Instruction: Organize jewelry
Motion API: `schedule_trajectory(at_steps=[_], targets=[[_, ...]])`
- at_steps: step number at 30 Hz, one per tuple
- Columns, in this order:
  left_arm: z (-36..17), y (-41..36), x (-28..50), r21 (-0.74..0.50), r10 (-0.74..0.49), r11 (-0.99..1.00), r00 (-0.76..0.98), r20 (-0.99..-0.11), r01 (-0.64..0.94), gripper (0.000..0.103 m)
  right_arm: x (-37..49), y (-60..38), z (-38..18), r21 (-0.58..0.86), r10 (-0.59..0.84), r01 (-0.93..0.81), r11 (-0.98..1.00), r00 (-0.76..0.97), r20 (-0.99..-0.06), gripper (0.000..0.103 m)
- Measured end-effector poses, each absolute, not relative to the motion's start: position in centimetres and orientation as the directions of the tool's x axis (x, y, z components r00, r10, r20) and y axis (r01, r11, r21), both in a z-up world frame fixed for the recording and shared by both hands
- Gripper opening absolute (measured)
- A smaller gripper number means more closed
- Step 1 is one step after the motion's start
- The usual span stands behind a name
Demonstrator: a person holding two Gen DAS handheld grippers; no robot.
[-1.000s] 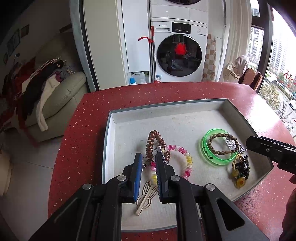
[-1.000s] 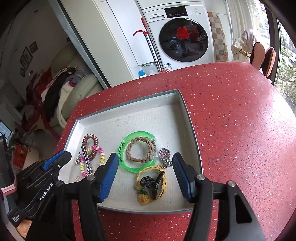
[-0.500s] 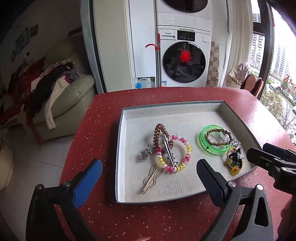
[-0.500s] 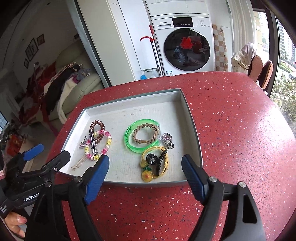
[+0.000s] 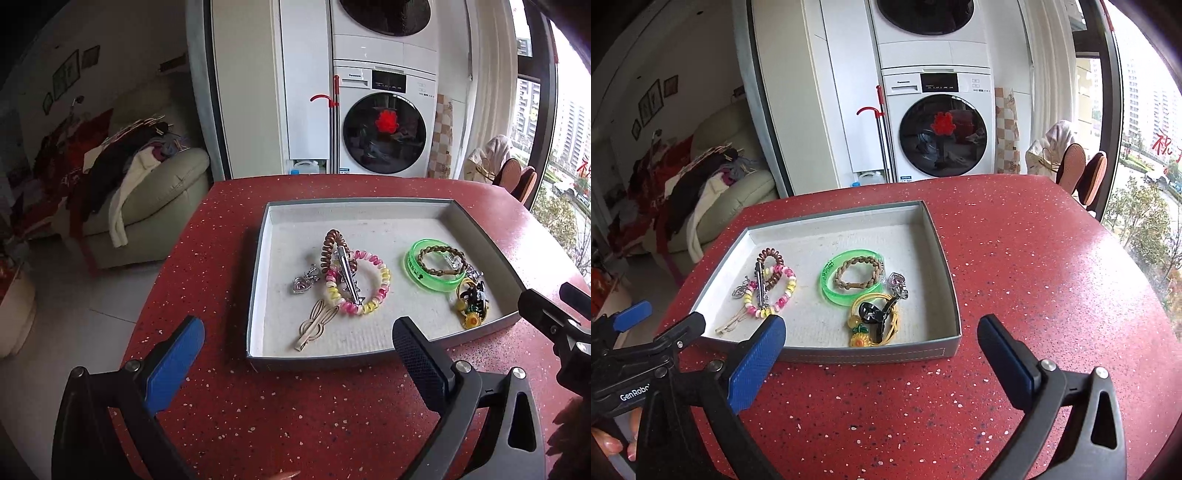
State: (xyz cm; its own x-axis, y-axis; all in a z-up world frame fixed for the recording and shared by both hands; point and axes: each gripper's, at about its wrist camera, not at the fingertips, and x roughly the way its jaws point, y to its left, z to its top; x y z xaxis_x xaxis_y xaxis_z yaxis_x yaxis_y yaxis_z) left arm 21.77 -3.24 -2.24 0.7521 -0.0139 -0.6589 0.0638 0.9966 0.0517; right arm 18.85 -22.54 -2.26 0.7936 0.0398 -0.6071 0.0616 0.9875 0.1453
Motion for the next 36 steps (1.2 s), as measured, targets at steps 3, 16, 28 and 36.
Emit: schedule_trajectory(at_steps=[3, 16, 28, 36], targets=[[-2.3, -3.2, 21.4, 0.055, -0.009, 0.997, 0.759, -0.651, 0.059, 0.103, 18.7, -22.5, -2.2, 0.144, 0.041, 0.060, 0.988, 0.793, -0.608, 0.103], [-2.7, -2.8, 20.7, 0.073, 0.026, 0.997, 0.767, -0.641, 0.027, 0.103, 18.4, -21.6, -2.2, 0.069, -0.006, 0.061, 0.996, 0.795, -0.607, 0.103], [-3.0, -2.9, 20.6, 0.085, 0.035, 0.996, 0.764, -0.644, 0.026, 0.103, 18.3, -21.4, -2.0, 0.058, -0.010, 0.056, 0.997, 0.796, -0.605, 0.103], [-2.9, -2.9, 20.4, 0.084, 0.034, 0.996, 0.764, -0.644, 0.027, 0.103, 18.3, -21.4, -2.1, 0.057, -0.010, 0.056, 0.997, 0.796, -0.605, 0.103]])
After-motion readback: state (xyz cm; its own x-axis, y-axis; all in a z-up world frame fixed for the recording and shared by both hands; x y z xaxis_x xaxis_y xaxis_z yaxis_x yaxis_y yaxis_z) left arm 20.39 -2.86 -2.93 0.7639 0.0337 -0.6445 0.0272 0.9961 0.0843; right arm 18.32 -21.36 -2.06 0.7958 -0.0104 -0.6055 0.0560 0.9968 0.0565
